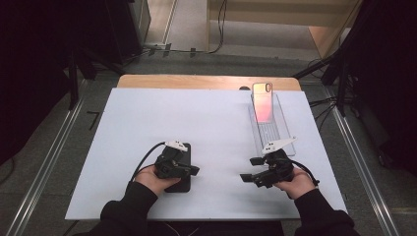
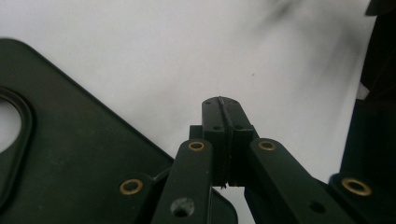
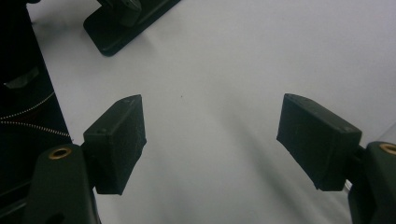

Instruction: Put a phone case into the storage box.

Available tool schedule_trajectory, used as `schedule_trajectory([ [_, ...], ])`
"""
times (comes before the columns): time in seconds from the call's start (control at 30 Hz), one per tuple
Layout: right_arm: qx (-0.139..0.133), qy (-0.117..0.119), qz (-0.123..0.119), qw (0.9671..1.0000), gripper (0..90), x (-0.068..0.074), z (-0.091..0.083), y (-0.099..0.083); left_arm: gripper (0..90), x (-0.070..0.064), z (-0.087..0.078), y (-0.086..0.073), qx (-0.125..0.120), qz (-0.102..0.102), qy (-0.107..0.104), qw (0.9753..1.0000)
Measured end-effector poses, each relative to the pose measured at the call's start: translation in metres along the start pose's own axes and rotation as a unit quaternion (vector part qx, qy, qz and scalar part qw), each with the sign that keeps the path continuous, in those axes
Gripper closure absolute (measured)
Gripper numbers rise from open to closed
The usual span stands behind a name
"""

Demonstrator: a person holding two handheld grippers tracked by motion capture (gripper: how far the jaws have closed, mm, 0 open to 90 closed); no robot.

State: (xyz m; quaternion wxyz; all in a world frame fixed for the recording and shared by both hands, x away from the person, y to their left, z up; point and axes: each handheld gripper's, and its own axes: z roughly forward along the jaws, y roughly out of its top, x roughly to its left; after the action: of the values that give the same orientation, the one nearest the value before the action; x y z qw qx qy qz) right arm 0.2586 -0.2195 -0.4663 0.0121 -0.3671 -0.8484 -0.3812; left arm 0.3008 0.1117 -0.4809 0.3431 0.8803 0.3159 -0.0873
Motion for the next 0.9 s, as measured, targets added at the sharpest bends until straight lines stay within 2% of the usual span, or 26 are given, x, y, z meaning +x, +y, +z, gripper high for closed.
schedule_trajectory([
  [0.17,0.0,0.001,0.0,1.0,21.9,0.0,0.0,0.0,90.0,0.005,0.009,-0.005,0.032,0.002,0.015,0.9994],
  [0.23,0.0,0.001,-0.001,1.0,21.9,0.0,0.001,0.0,90.0,0.007,0.01,-0.006,0.033,-0.002,0.006,0.9994],
  [0.43,0.0,0.001,-0.001,1.0,21.9,0.0,0.001,0.001,90.0,0.007,0.009,-0.006,0.035,-0.003,0.009,0.9993],
  [0.7,0.001,0.002,-0.003,1.0,21.9,0.0,0.001,0.001,90.0,0.012,0.002,-0.008,0.047,-0.008,0.024,0.9986],
  [0.9,0.001,0.003,-0.002,1.0,21.9,0.0,0.001,0.001,89.9,0.022,-0.007,-0.012,0.045,-0.025,0.029,0.9982],
])
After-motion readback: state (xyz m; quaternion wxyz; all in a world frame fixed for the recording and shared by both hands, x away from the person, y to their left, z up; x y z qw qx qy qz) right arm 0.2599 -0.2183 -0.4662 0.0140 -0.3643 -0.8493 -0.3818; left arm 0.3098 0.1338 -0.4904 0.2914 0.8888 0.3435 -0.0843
